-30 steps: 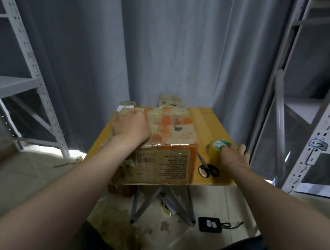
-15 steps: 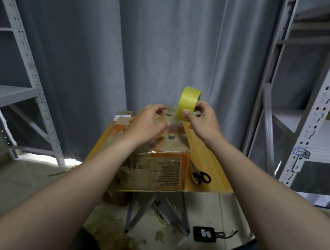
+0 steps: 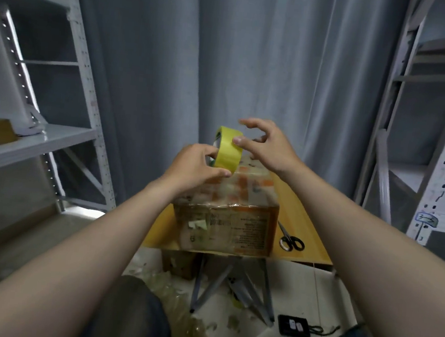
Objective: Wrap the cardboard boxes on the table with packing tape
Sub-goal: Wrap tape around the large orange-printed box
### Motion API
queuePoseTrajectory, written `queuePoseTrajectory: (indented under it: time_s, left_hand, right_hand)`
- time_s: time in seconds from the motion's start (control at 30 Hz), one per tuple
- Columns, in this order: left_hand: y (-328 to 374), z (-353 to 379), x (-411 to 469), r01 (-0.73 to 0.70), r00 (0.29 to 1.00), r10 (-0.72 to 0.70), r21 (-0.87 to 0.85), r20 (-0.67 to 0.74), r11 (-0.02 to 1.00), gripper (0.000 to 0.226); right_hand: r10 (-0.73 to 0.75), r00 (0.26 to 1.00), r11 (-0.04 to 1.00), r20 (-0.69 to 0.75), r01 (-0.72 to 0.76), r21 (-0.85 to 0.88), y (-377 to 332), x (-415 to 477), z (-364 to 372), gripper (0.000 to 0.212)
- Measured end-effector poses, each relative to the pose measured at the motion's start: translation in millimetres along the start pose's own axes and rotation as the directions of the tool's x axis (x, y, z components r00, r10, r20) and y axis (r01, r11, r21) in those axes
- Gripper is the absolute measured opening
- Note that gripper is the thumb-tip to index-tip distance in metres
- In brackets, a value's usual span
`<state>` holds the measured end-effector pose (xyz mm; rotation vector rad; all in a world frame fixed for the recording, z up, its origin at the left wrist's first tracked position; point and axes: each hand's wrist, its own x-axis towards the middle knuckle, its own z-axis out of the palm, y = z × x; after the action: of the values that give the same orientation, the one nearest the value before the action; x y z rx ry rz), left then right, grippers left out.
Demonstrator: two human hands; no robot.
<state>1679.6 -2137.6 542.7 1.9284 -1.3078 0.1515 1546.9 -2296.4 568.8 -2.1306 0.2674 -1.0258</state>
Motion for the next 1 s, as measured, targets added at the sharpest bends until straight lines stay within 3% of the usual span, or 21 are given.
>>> queuePoseTrajectory:
  time_s: [0.1,0.2,0.37,0.5,0.77,0.87,0.93,1.0]
  left_hand:
    - [-1.0,-5.1,-11.2,-0.001,1.000,0.001,0.011,0.016,1.000,0.033]
    - [-4.3,-5.6,-18.0,0.004,1.000,-0.005,0.029,0.019,1.000,0.030]
    - [5.8,-1.7,-29.8,0.028,0.999,-0.026,-0.080,0.032,0.996,0.024]
    - [17.2,-8.8,-39.2,0.126,0.992,-0.116,-0.255,0.052,0.959,0.035]
    - [17.4,-33.7,-32.6,0.398,0.917,-0.399,0.020,0.014,0.917,0.052]
    - [9.2,-34.6,-32.2,0.451,0.889,-0.439,-0.078,0.130,0.889,0.041]
    - [1.3,-30.6,-36.7,0.493,0.866,-0.450,-0.223,0.219,0.841,0.034]
    - [-8.4,-25.9,-35.9,0.503,0.856,-0.433,-0.256,0.282,0.826,0.031]
  right_hand:
    - [-0.040,0.998,0.998,0.045,0.042,-0.053,-9.4,1.5,1.9,0.021]
    - [-0.056,0.997,0.993,0.057,0.061,-0.099,-13.7,-0.8,4.8,0.012]
    - [0.098,0.995,0.992,-0.030,-0.100,-0.081,-20.1,4.0,13.7,0.008]
    - [0.198,0.980,0.979,0.007,-0.197,-0.055,-23.1,7.8,18.6,0.018]
    - [0.289,0.937,0.956,0.195,-0.291,-0.015,-13.4,35.7,59.1,0.016]
    - [0.322,0.932,0.938,0.166,-0.338,0.078,-4.1,58.4,64.1,0.018]
    - [0.337,0.925,0.935,0.176,-0.351,0.055,5.1,71.7,64.4,0.021]
    - [0.371,0.908,0.925,0.196,-0.381,0.013,17.2,83.0,65.1,0.020]
